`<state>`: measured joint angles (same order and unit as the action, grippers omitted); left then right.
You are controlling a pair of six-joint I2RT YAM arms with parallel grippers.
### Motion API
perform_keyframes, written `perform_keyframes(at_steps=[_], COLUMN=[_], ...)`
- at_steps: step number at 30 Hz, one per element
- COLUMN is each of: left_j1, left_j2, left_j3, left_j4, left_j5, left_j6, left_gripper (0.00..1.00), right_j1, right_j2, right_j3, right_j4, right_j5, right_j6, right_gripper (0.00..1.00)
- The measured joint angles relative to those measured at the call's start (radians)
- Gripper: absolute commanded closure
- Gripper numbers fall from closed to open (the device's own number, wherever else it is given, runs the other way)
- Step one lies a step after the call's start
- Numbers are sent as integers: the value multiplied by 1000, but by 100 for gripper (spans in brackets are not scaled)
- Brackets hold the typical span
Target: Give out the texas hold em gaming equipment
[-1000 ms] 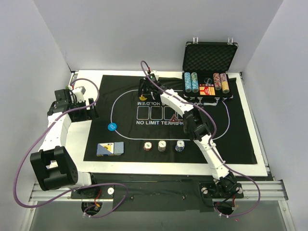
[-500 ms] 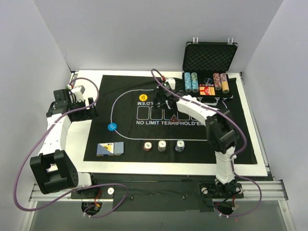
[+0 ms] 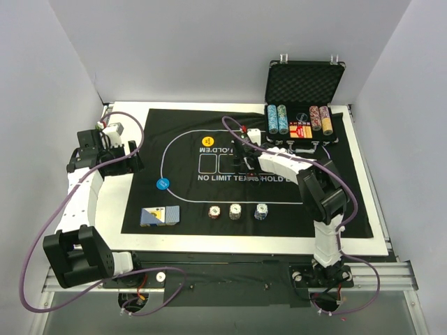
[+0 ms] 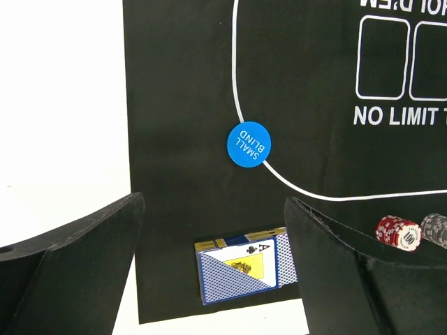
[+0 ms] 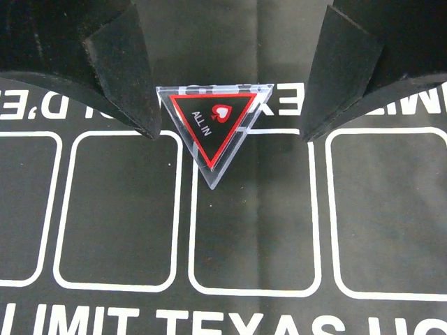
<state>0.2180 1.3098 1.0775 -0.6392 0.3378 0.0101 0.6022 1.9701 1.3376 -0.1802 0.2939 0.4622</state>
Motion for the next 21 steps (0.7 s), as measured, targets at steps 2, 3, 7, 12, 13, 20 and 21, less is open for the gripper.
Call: perform_keyframes(at_steps=[2,3,7,12,13,20,21], left_j1=[0,0,0,0,0,0,0], left_j2=[-6,-8,-11,-11,-11,-13,-13], left_j3=[0,0,0,0,0,0,0], left_j4=[-3,-4,-8,-9,-9,-11,-12], left_j5=[0,0,0,-1,-1,-6,-7], left_j6=[0,0,-1,-1,0,1,1], left_gripper=[7,7,7,7,7,7,7], right_j1=[-3,-6,-16,-51,-60,-144,-156], right_j2=[17,23,33,29,19,-153,-182], right_j3=[6,6,6,-23,-37,-256,-283], right_j4=[0,-2,-5,11,19,3,-10], right_j5=[4,5,5,4,2,18,25], right_j6=[4,6,11,43,44,88,94], right_gripper=[30,32,43,48,49,64,67])
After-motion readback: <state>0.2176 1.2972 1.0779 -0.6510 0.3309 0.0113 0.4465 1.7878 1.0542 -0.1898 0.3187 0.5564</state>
